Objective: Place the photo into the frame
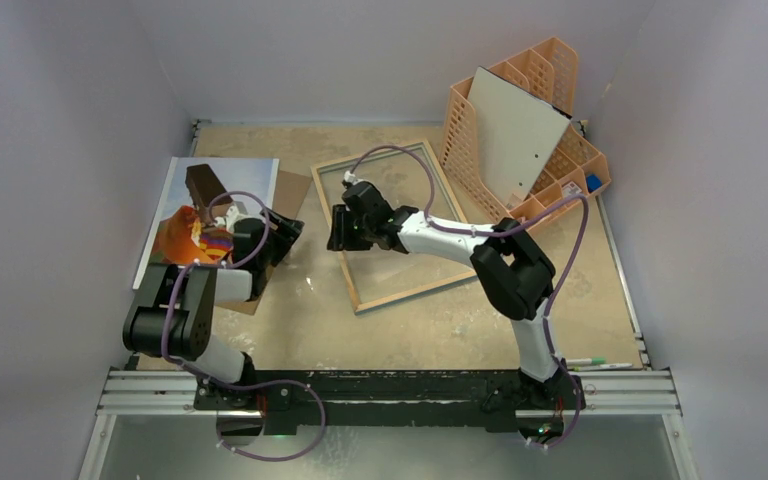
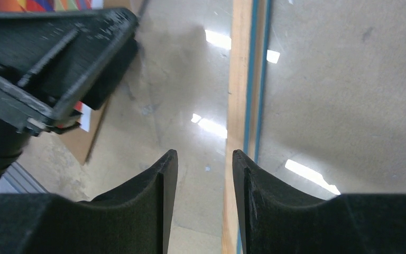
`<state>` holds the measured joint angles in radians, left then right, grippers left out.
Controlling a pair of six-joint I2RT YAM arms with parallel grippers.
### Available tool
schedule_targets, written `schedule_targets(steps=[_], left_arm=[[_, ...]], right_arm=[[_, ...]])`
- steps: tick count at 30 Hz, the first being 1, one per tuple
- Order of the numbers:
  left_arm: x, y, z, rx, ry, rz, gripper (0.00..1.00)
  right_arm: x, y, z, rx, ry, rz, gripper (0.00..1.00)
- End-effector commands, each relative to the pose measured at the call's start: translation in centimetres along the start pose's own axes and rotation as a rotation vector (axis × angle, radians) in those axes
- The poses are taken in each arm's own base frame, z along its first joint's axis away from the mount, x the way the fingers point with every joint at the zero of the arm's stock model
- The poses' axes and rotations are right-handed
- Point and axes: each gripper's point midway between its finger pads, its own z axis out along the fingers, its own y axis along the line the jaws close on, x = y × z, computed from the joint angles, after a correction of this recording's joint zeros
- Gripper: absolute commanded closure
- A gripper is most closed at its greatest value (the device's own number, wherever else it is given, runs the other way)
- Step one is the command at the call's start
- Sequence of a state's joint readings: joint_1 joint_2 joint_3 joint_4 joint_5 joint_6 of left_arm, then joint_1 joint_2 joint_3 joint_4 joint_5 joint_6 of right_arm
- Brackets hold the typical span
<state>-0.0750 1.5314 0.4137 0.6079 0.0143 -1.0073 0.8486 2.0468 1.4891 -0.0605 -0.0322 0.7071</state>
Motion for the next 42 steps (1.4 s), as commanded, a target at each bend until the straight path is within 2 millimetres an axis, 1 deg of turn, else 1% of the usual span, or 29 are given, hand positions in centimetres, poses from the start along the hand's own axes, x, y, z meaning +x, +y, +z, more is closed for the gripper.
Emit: schedule_targets(steps=[1,4,6,8,12,15,18,20,23,26,30,32,35,39,42], left_arm=[[1.1,4.8,0.4,-0.213,-0.034,0.034,0.29],[1.4,5.0,0.7,-0.248,-0.051,0.051,0.26],[1.8,4.9,0.9,-0.251,-0.045,0.066,0.25],[2.3,4.3,1.2,-0.224,-0.016,0.07,0.25],[2.9,1.6,1.3,-0.1,0.037,0.047,0.3],[2.8,-0.8,0.9,0.002,0.047,0.023,0.35],[2.3,-2.7,0.6,0.088,0.045,-0.005,0.39],[1.9,-3.8,0.3,0.147,0.044,-0.03,0.4],[1.7,-4.5,0.2,0.198,0.045,-0.074,0.42],[1.6,-4.5,0.4,0.218,0.033,-0.116,0.43],[1.7,-3.4,1.1,0.199,0.015,-0.163,0.47],[1.6,-2.2,1.4,0.152,-0.014,-0.179,0.48],[1.3,0.5,1.8,0.019,-0.056,-0.182,0.48],[0.8,3.2,1.7,-0.147,-0.1,-0.158,0.41],[0.7,3.5,2.2,-0.176,-0.108,-0.146,0.39]], right_arm=[[-0.6,-0.6,-0.9,0.006,-0.025,0.026,0.55],[-0.4,-1.0,-1.0,0.012,-0.021,0.034,0.55],[-0.4,-1.3,-1.2,0.015,-0.022,0.04,0.55],[-0.5,-1.6,-1.2,0.017,-0.021,0.044,0.55],[-0.6,-1.8,-1.5,0.02,-0.025,0.047,0.55],[-0.7,-1.9,-1.7,0.024,-0.027,0.046,0.56],[-0.8,-1.9,-1.9,0.025,-0.032,0.041,0.56],[-0.9,-2.0,-2.0,0.029,-0.033,0.035,0.56],[-0.9,-2.0,-2.1,0.033,-0.033,0.03,0.56],[-1.0,-2.2,-2.3,0.041,-0.035,0.021,0.56],[-1.1,-2.3,-2.6,0.048,-0.036,0.009,0.57],[-1.1,-2.5,-2.6,0.051,-0.033,0.004,0.57],[-1.2,-3.0,-2.4,0.072,-0.036,0.001,0.57],[-1.4,-3.5,-2.4,0.088,-0.044,0.001,0.57],[-2.3,-5.0,-2.3,0.167,-0.077,0.018,0.57]])
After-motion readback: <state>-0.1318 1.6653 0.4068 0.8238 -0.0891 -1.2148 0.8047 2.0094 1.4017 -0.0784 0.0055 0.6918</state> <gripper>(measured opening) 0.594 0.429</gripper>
